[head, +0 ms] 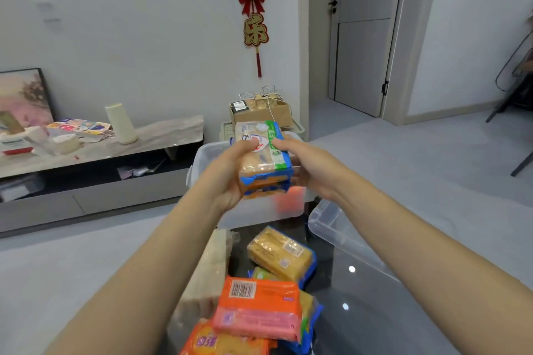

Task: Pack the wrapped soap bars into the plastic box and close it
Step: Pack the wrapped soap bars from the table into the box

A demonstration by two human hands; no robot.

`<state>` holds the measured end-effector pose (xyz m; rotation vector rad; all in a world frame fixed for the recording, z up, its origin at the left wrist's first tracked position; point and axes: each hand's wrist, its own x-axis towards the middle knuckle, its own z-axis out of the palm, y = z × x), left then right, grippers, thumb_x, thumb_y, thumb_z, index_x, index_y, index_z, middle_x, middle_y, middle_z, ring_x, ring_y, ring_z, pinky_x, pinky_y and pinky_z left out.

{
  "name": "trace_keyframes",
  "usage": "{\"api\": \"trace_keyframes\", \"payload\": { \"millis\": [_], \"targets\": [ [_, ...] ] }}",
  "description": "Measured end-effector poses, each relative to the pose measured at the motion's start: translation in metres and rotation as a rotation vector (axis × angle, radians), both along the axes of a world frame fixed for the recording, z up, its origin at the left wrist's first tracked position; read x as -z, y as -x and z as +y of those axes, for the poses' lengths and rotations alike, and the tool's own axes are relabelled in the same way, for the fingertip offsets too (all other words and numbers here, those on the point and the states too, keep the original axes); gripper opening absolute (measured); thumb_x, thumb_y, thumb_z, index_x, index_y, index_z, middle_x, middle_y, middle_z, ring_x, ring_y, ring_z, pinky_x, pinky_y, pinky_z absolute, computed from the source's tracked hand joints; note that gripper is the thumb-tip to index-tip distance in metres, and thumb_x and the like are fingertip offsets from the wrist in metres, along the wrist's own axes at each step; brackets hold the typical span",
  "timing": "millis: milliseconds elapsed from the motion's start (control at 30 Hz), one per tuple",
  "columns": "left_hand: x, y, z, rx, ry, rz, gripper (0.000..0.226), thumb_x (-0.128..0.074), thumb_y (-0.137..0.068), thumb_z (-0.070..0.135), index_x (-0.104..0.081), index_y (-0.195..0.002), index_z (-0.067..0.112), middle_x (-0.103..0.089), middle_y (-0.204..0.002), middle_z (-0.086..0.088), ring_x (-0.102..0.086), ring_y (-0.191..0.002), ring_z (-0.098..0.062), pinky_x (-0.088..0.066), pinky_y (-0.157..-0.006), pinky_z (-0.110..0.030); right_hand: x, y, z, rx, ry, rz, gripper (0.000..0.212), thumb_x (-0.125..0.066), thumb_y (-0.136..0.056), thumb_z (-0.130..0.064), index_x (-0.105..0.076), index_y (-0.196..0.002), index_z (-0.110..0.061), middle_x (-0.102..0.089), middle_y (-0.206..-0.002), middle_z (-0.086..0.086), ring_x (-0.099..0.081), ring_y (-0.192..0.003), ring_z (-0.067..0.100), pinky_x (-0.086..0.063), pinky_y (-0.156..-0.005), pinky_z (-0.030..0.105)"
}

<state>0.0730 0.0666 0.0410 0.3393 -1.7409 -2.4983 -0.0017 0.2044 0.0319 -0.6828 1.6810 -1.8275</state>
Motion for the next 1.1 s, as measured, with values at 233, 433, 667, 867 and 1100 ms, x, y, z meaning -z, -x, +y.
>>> {"api": "trace_keyframes", "payload": {
  "millis": [233,433,667,867,1100],
  "targets": [
    [-0.006,0.074,-0.060,-0.018,0.176,-0.375,0.022,-0.052,-0.091,0.027,-0.057,-0.105,0.011,-0.067,-0.101,-0.013,-0.065,-0.082,-0.025,-0.051,-0.088,-0.042,-0.013,0.059,-0.067,0.123,-0.402,-0.037,0.020,-0.051,-0.092,-0.029,-0.053,-0.078,-0.015,-0.056,-0.061,0.010,-0.057,-0.049,0.023,-0.052,-0.050,0.031],
    [0.021,0.117,-0.095,0.080,0.424,-0.662,0.025,-0.042,-0.097,0.030,-0.053,-0.104,0.008,-0.064,-0.095,-0.010,-0.061,-0.078,-0.020,-0.049,-0.075,-0.032,0.013,0.096,-0.111,0.046,-0.661,-0.108,0.017,-0.033,-0.095,-0.012,-0.047,-0.089,-0.005,-0.056,-0.092,0.017,-0.057,-0.083,0.029,-0.053,-0.087,0.039],
    [0.058,0.136,-0.098,0.335,0.835,-0.882,0.033,-0.045,-0.095,0.020,-0.057,-0.117,-0.002,-0.064,-0.116,-0.019,-0.061,-0.103,-0.030,-0.045,-0.101,-0.039,0.041,0.109,-0.125,-0.185,-1.020,0.148,0.021,-0.039,-0.094,-0.008,-0.048,-0.081,0.006,-0.053,-0.079,0.023,-0.051,-0.062,0.030,-0.045,-0.081,0.040],
    [0.060,0.139,-0.095,0.370,0.897,-0.890,0.032,-0.048,-0.090,0.020,-0.059,-0.114,0.002,-0.066,-0.108,-0.018,-0.063,-0.095,-0.029,-0.051,-0.069,-0.031,0.040,0.105,-0.127,-0.191,-1.163,0.448,0.026,-0.038,-0.093,-0.003,-0.047,-0.068,-0.003,-0.045,-0.065,0.008,-0.047,-0.047,0.021,-0.036,-0.045,0.022],
    [0.057,0.133,-0.085,0.445,0.993,-0.900,0.024,-0.053,-0.089,0.027,-0.066,-0.095,0.009,-0.070,-0.095,-0.011,-0.068,-0.074,-0.018,-0.057,-0.058,-0.021,0.041,0.112,-0.120,-0.066,-1.311,0.711,0.034,-0.044,-0.093,-0.010,-0.039,-0.059,-0.008,-0.040,-0.063,0.007,-0.046,-0.066,0.026,-0.035,-0.051,0.027]
  ]
}}
